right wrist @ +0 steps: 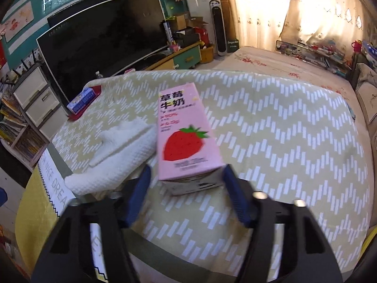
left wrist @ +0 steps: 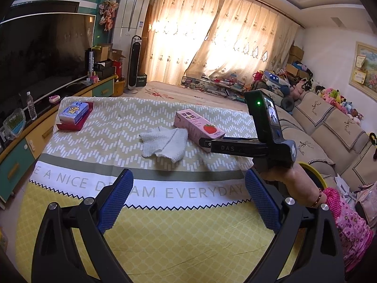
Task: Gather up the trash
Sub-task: 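Grasp the pink strawberry milk carton with the right gripper and lift, then carry the milk carton with the right gripper into the bin and release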
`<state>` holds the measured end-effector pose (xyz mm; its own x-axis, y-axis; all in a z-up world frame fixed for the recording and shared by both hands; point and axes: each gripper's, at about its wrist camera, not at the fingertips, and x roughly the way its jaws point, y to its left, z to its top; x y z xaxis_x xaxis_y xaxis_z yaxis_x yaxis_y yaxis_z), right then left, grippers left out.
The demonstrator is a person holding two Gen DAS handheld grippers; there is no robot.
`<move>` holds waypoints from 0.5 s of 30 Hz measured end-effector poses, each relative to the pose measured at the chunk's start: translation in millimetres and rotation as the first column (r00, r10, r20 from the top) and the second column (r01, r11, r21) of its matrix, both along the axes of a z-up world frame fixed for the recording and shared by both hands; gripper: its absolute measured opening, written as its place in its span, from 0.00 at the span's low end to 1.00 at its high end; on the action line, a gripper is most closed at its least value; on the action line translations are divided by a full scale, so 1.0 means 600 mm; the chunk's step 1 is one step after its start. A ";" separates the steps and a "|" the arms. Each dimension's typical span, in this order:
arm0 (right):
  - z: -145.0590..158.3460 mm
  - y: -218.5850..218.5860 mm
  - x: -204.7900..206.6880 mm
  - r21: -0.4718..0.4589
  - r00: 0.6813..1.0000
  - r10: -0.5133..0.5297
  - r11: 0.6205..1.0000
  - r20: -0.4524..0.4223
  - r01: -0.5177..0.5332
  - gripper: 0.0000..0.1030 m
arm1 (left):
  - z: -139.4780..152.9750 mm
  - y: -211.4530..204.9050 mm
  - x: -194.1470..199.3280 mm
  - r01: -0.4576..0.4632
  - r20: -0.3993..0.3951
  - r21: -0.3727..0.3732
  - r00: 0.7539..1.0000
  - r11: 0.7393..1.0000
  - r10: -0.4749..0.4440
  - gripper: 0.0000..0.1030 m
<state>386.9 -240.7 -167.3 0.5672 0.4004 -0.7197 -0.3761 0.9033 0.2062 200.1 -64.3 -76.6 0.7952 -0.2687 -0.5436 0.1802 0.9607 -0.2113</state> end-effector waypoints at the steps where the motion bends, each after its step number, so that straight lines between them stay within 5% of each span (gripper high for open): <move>1: 0.004 -0.001 -0.006 -0.001 1.000 -0.009 1.000 0.017 0.009 0.49 | 0.001 0.000 -0.002 -0.001 0.002 -0.004 1.000 1.000 0.001 0.91; 15: 0.109 -0.093 -0.208 0.134 0.971 -0.143 0.984 0.190 0.118 0.46 | 0.002 -0.011 -0.037 0.003 0.031 -0.047 1.000 0.999 -0.002 0.91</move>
<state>261.9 -296.4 -101.9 0.7465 0.3907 -0.5386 -0.3009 0.9202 0.2504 177.9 -70.8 -75.5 0.8105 -0.2952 -0.5059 0.1894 0.9494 -0.2506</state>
